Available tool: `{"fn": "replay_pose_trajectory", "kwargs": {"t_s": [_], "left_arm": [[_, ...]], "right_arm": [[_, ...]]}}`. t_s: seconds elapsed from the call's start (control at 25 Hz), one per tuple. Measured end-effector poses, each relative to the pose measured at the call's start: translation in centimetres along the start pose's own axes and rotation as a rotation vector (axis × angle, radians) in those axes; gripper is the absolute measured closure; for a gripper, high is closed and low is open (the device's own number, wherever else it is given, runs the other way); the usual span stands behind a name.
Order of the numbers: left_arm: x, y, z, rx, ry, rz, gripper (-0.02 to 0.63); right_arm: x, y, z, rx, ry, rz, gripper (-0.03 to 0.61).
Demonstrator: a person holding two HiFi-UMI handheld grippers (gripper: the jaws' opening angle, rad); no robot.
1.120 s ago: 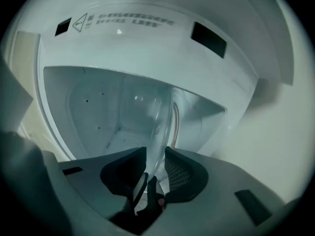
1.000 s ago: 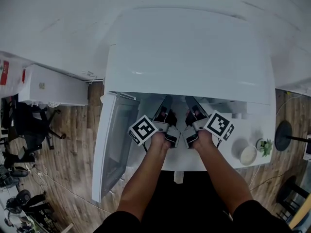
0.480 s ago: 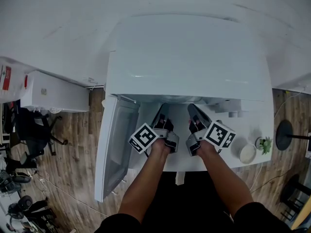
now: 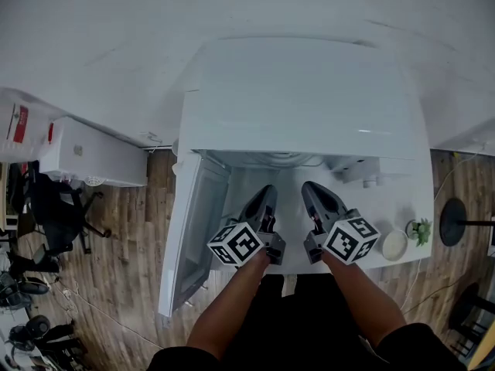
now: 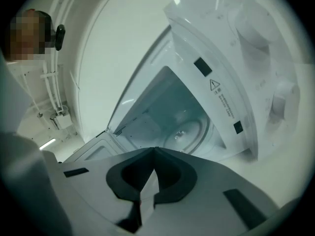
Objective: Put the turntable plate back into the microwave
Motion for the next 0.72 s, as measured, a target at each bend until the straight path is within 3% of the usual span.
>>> {"fn": "replay_pose_trajectory", "kwargs": {"t_s": [0.28,0.4,0.6,0.72], "left_arm": [[0.6,-3.8,3.3,-0.046,0.015,-0.246,0.58],[0.7,-4.9,4.4,-0.051,0.034,-0.356,0.58],[0.3,-6.8,5.4,-0.038,0.055,-0.611,0.58],[0.1,-7.4,5.7,-0.042,0.056,-0.683,0.58]], "right_arm": [[0.6,1.7,4.1,-0.025,-0.109,0.09,0.561],[1.0,3.0,5.5,-0.027,-0.143,0.173,0.561],[1.0,5.2,7.0,-0.071,-0.153,0.359,0.561],[0.7,6.2,7.4,-0.089,-0.156,0.445,0.561]]}}
Point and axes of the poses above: the fingertips, and each gripper's own axes: z backward along the fingers, y to its left, x out of its top, the point moved 8 cm from there along z, backward along the fingers, and after that the axes turned 4 degrees about -x, right-handed, at the moved point
